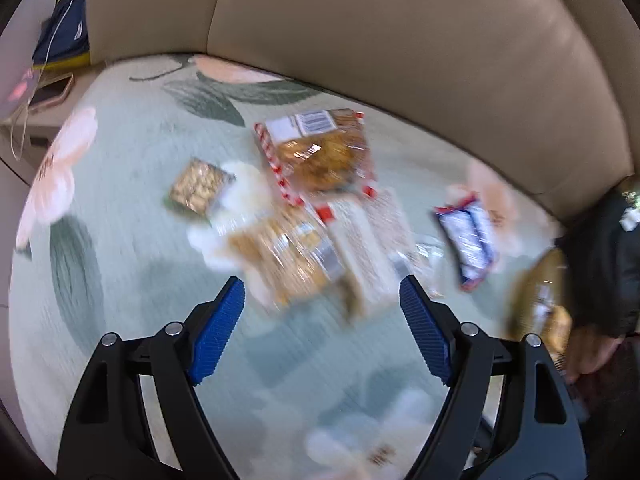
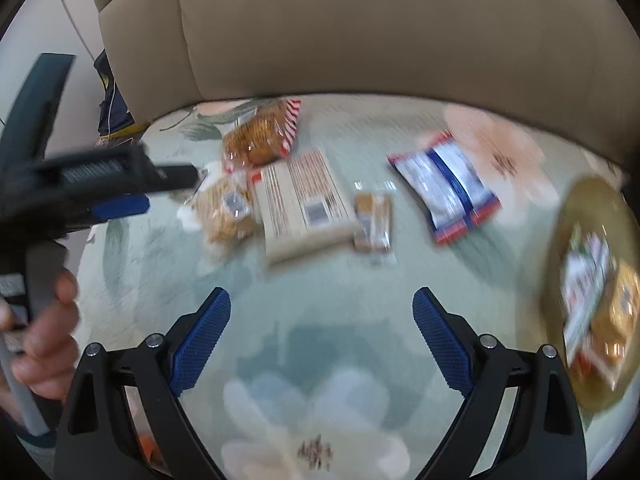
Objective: Organize snacks
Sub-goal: 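Grasp the clear cracker bag with the left tool while the right tool grasps the white bread packet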
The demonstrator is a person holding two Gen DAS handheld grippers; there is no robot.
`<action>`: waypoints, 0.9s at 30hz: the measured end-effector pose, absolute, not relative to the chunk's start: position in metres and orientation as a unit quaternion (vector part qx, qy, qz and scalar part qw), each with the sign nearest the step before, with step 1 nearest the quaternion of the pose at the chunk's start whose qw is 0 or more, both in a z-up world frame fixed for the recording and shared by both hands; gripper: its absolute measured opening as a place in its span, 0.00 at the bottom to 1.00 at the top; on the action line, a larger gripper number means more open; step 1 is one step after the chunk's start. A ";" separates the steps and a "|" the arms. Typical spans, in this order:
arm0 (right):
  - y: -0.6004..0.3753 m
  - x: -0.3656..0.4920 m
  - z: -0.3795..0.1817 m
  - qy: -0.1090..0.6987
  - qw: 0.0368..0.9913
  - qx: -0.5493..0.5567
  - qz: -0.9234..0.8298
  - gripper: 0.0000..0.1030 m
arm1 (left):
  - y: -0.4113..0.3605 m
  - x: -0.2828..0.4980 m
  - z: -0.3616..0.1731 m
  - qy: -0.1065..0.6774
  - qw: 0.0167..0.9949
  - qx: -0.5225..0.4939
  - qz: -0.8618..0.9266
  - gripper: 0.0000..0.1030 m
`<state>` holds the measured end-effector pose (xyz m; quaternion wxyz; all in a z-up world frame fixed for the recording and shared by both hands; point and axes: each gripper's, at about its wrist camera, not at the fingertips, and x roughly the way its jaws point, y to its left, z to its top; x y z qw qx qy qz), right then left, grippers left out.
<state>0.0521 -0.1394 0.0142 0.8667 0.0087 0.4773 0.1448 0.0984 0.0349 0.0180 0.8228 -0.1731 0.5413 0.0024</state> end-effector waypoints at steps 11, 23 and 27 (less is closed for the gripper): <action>-0.088 0.133 -0.041 0.472 0.862 -0.079 0.168 0.89 | 0.050 0.134 -0.051 0.566 0.801 -0.196 -0.007 0.78; -0.071 0.150 -0.073 0.502 0.843 -0.101 0.166 0.78 | 0.067 0.140 -0.068 0.567 0.788 -0.241 -0.012 0.81; -0.079 0.127 -0.068 0.521 0.834 -0.103 0.151 0.76 | 0.063 0.138 -0.064 0.558 0.801 -0.217 -0.004 0.81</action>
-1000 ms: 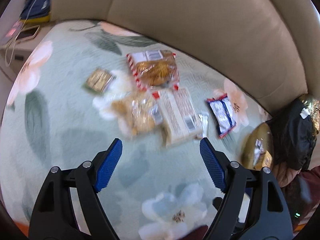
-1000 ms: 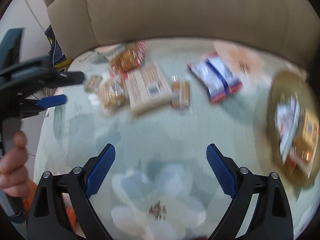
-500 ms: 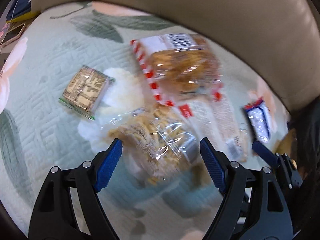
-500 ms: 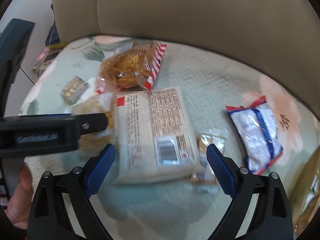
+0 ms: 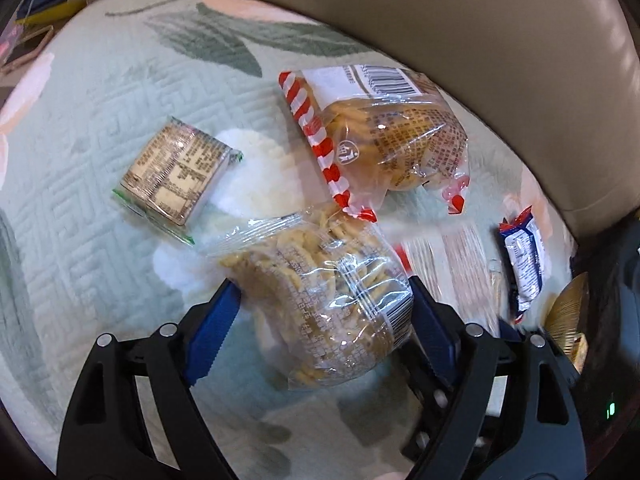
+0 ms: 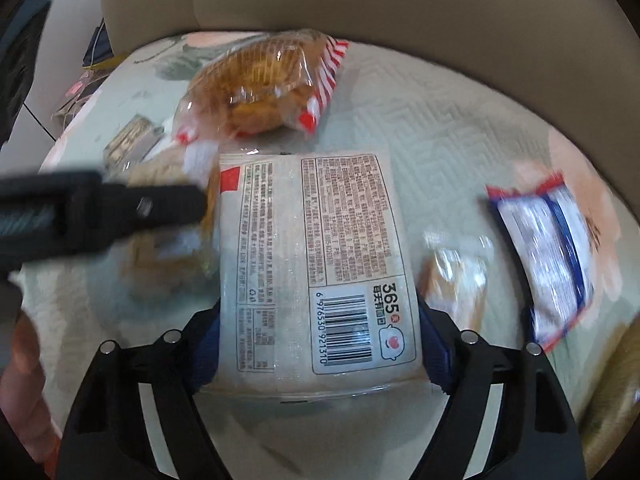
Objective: Organize snacks
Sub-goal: 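Grasp the clear cracker bag with the left tool while the right tool grasps the white bread packet, then carry both packets to the amber bowl and open both tools to drop them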
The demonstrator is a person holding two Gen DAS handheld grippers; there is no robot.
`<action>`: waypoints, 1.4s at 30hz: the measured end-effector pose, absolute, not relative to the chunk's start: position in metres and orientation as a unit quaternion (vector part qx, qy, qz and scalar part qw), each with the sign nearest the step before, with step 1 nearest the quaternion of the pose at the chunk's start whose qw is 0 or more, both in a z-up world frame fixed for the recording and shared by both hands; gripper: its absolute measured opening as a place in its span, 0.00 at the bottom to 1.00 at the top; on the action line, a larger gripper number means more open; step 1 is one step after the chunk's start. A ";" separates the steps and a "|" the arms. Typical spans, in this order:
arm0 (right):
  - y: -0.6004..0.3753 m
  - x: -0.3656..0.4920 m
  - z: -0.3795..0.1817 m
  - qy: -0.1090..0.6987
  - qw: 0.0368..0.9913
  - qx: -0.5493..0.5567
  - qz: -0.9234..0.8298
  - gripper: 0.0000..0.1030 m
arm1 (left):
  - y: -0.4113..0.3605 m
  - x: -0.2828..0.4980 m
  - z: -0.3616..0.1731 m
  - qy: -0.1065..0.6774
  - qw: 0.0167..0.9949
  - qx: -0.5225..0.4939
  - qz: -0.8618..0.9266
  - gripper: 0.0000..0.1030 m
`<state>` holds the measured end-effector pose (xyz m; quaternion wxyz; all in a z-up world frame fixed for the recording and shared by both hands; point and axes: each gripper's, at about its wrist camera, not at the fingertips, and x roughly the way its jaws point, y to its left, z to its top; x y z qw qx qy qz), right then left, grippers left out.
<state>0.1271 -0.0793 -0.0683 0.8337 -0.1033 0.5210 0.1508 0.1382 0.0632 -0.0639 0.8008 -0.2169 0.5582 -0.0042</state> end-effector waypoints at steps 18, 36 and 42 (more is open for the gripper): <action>-0.183 -0.007 -0.064 0.611 0.780 0.085 0.102 0.75 | -0.033 0.101 -0.038 0.517 0.854 -0.024 -0.060 0.45; -0.366 -0.033 0.050 0.481 0.827 0.290 0.027 0.75 | -0.169 0.039 0.078 0.432 0.871 -0.017 -0.232 0.45; -0.444 -0.026 0.079 0.431 0.850 0.295 -0.065 0.75 | -0.250 0.058 0.087 0.431 0.853 -0.022 -0.295 0.45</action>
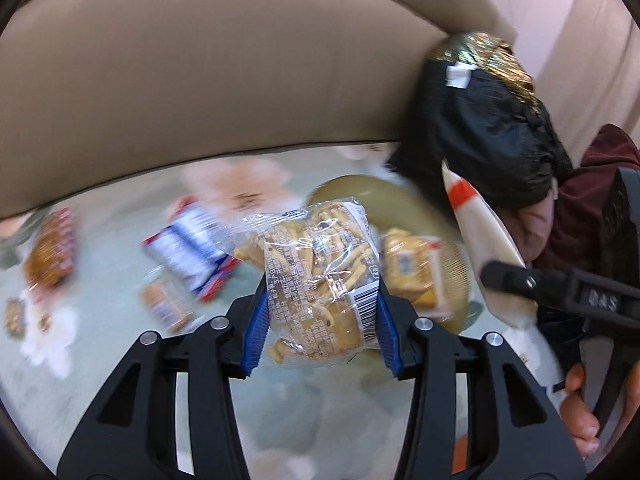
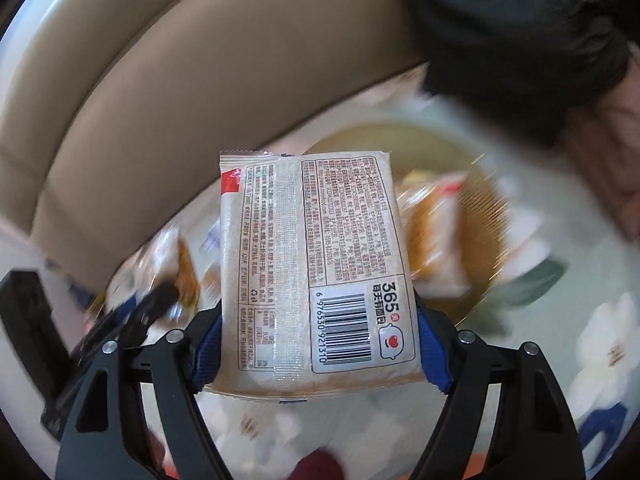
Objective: Organize snacks
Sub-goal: 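Carry both packets to the amber bowl and open both tools to drop them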
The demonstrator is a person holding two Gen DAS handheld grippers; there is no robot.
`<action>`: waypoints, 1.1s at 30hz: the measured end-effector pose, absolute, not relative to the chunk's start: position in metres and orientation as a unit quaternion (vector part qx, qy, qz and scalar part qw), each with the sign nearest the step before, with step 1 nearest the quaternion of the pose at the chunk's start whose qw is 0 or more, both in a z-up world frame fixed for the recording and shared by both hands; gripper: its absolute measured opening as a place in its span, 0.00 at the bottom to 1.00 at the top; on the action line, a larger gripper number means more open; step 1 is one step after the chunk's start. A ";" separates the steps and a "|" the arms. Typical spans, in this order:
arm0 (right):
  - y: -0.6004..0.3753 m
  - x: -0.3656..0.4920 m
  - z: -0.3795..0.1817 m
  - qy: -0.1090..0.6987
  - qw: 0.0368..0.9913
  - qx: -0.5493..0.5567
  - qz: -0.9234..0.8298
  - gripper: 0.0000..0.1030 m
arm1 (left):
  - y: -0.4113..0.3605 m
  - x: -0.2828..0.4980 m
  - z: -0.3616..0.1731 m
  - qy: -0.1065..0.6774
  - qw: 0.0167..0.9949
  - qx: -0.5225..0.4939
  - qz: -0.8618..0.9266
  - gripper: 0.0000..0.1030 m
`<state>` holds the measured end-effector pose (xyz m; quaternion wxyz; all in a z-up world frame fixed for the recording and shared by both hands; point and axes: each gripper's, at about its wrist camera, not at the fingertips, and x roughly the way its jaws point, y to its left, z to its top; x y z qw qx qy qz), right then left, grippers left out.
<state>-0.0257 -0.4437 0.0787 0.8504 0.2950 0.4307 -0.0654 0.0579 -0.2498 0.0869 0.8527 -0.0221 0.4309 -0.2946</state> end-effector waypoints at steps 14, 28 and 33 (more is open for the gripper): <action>-0.507 -0.009 -0.002 0.411 0.827 0.358 -0.137 0.91 | -0.301 0.091 0.042 0.465 0.838 -0.007 -0.284 0.66; -0.366 -0.018 0.078 0.347 0.927 0.105 -0.100 0.91 | -0.094 0.038 0.063 0.465 0.870 -0.057 -0.153 0.67; -0.289 -0.031 0.071 0.405 0.907 0.114 0.002 0.91 | -0.016 0.011 0.093 0.441 0.891 -0.072 -0.086 0.72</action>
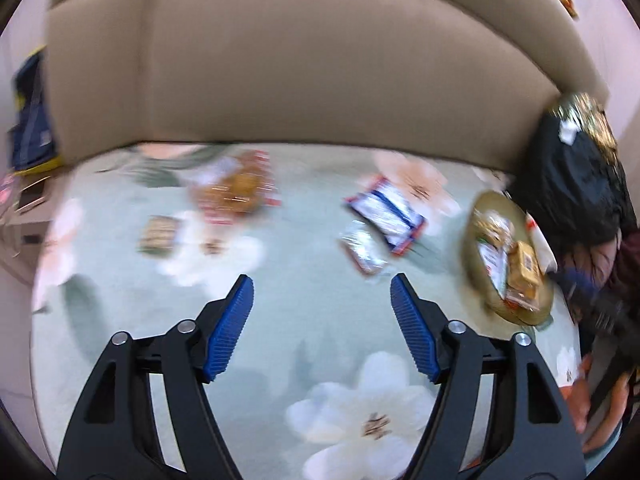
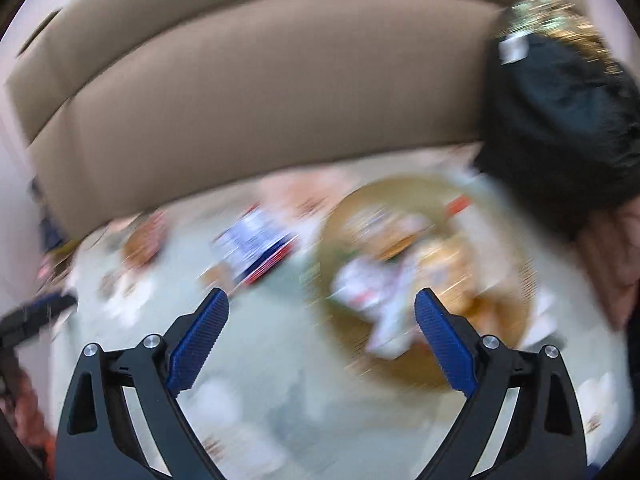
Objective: Organize snacks
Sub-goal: 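Carry both packets to the amber bowl and open both tools to drop them, then move both tools toward the remaining snacks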
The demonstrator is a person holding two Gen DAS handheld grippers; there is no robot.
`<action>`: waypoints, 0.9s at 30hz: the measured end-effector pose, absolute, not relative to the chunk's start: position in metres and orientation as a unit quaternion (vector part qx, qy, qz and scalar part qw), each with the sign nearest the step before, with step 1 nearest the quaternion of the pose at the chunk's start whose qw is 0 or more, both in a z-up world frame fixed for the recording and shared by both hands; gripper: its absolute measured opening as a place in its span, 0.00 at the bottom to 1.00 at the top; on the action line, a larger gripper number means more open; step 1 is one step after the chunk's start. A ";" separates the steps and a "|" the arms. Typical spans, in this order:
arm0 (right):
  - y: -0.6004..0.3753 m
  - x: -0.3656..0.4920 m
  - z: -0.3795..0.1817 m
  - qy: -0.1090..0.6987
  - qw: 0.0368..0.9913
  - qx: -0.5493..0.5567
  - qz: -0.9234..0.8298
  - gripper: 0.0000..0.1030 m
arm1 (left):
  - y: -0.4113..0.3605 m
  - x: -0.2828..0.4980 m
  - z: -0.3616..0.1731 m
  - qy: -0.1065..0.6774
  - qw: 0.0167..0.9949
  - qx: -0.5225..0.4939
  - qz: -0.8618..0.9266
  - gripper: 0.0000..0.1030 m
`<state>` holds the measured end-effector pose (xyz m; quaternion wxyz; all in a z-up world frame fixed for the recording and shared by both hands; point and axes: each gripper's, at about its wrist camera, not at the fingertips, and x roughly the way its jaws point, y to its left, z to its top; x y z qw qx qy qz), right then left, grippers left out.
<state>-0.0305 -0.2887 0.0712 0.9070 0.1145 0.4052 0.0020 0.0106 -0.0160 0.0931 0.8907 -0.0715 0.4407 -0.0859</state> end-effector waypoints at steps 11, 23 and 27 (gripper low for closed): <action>-0.194 -0.050 0.031 0.477 0.872 0.066 0.089 0.91 | 0.083 -0.019 0.067 0.419 0.893 -0.159 0.028 0.74; -0.186 -0.032 -0.021 0.536 0.835 0.070 0.102 0.91 | 0.086 -0.010 0.039 0.457 0.873 -0.159 0.051 0.74; -0.180 -0.030 -0.025 0.542 0.831 0.064 0.110 0.91 | 0.084 -0.009 0.037 0.460 0.872 -0.158 0.051 0.74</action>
